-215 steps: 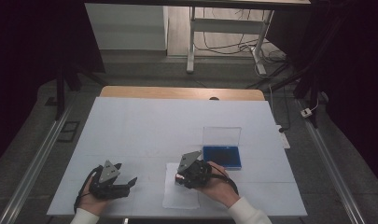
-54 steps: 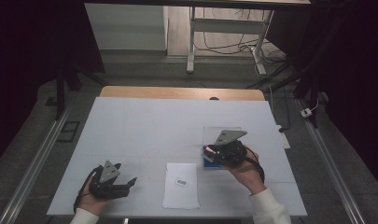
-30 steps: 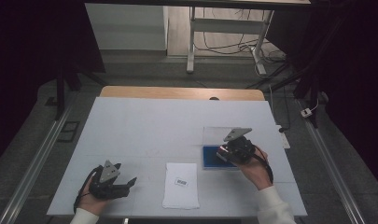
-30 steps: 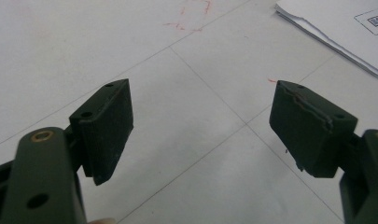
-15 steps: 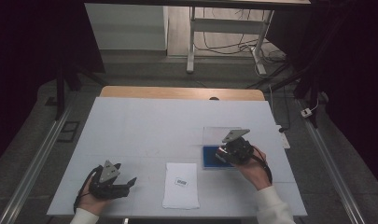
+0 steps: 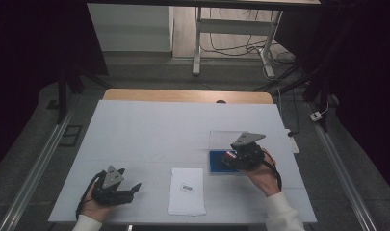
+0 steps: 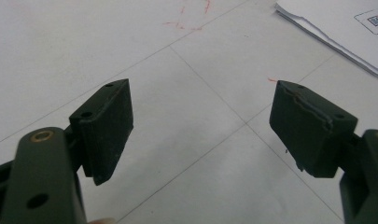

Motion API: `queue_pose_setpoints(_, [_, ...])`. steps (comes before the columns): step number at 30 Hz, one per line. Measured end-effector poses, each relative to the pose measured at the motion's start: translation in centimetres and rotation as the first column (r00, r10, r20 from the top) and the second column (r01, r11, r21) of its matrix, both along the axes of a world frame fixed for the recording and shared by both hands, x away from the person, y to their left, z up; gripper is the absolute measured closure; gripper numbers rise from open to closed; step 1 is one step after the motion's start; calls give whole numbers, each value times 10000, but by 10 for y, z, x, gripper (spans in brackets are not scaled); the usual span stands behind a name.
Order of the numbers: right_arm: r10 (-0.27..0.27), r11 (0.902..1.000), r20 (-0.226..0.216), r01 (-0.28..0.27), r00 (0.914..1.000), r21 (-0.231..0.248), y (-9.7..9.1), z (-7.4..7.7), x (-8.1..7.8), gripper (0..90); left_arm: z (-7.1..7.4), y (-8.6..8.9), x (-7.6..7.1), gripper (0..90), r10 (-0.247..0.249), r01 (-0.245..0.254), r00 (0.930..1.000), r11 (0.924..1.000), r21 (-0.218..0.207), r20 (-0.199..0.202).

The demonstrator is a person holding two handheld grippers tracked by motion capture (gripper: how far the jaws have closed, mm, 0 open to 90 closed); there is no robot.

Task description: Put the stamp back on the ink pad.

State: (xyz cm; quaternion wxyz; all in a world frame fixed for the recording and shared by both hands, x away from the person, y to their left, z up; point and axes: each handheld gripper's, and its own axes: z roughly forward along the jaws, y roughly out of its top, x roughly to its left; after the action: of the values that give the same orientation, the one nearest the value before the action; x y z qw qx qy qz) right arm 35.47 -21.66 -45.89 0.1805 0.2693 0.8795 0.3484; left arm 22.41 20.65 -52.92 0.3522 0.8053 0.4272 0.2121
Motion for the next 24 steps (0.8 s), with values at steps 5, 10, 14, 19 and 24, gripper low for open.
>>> queue_pose_setpoints(5, [-174, 9992, 405, 160, 9990, 357, -6, 2, -8, 386, 0, 0, 0, 219, 8, -8, 10000, 10000, -33, 4])
queue_pose_setpoints(10, [-190, 9972, 661, 141, 9976, 736, -16, 0, -20, 383, 0, 0, 0, 218, -14, 14, 10000, 10000, -56, -38])
queue_pose_setpoints(14, [-273, 9959, 768, 205, 9967, 885, -25, -4, -29, 379, -1, 0, 0, 217, -55, 54, 10000, 9999, -133, -81])
queue_pose_setpoints(19, [-472, 9945, 997, 374, 9939, 981, -39, -15, -46, 376, 0, 1, -1, 217, -85, 84, 9999, 9998, -207, -64])
queue_pose_setpoints(24, [-586, 9933, 855, 495, 9946, 1048, -59, -26, -62, 373, 1, 0, -1, 216, -109, 108, 9999, 9997, -237, -37])
